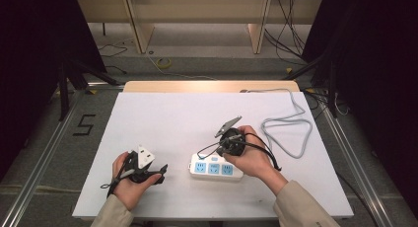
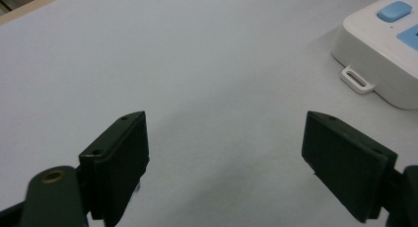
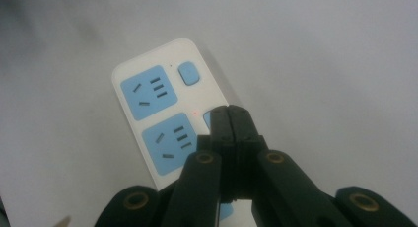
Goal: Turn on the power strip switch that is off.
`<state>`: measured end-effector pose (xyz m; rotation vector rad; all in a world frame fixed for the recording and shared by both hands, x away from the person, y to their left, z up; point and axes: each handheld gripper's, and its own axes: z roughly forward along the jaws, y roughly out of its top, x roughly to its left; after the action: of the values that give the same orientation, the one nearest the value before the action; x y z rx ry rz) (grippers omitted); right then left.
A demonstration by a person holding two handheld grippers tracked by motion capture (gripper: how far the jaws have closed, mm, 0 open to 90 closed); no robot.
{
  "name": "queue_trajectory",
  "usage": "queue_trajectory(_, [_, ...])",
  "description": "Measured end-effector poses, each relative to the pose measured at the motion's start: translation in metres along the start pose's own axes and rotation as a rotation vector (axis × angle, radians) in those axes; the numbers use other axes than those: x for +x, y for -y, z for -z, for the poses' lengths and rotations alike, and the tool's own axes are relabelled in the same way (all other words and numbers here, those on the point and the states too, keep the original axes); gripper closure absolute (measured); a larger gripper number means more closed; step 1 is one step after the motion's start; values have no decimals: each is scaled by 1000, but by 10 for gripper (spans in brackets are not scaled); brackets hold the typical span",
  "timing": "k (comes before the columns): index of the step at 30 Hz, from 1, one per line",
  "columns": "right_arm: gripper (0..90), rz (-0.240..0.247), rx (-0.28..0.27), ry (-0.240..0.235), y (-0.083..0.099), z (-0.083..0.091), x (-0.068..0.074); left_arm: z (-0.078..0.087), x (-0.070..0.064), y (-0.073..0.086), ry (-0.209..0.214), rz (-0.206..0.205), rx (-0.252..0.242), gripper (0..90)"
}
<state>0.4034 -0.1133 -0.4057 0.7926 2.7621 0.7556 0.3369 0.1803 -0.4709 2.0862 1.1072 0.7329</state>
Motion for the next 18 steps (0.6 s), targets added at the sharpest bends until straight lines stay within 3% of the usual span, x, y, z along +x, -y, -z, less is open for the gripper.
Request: queue_trajectory(18, [900,14,21,-14,-12,-9,4,0,0,0,-1,-3,-1,178])
